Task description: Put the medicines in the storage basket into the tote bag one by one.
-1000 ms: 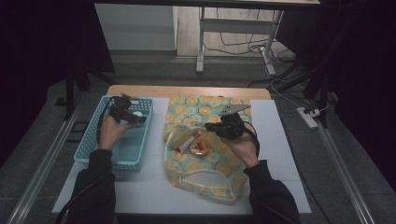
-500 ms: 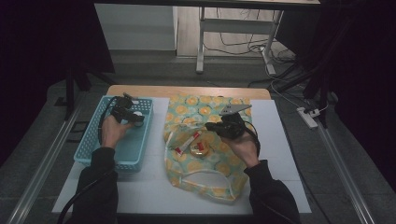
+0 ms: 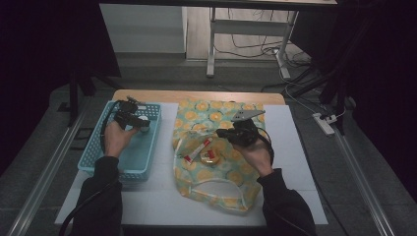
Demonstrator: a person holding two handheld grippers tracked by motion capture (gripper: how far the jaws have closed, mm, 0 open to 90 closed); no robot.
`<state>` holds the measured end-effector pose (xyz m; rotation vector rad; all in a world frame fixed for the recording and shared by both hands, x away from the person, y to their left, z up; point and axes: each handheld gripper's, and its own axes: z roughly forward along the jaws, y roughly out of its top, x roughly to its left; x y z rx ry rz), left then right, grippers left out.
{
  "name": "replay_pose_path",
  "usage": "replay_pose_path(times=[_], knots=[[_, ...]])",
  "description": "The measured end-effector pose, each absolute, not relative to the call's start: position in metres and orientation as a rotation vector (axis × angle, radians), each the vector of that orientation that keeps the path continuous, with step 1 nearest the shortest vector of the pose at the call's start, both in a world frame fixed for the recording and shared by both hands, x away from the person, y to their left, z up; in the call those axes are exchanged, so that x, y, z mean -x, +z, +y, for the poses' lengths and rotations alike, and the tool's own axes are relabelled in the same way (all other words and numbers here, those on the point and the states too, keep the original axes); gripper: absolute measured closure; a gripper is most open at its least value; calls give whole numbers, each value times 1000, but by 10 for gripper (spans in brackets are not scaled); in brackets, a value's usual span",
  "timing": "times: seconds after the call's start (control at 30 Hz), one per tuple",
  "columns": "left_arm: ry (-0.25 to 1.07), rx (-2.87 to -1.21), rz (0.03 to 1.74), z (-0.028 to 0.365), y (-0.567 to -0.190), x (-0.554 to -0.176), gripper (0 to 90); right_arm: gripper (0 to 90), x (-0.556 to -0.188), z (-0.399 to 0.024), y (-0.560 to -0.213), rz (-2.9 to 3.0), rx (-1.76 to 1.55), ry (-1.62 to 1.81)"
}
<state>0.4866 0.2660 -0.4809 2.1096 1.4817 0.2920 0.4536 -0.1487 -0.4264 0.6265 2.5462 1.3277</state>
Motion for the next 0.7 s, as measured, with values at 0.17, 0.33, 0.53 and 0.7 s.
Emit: replay_pose_path(times=[0.17,0.33,0.53,0.7], knots=[[297,-2108,1453,267,-472,-481,504,898,-453,-148,-427,2547,-627,1328],[298,-2118,1428,266,-464,-475,504,898,-454,-149,-427,2548,-627,1328],[310,-2124,1384,265,-451,-466,504,898,-453,-148,-427,2546,-626,1329],[316,-2132,1350,263,-442,-457,504,898,-453,-148,-427,2546,-627,1330]])
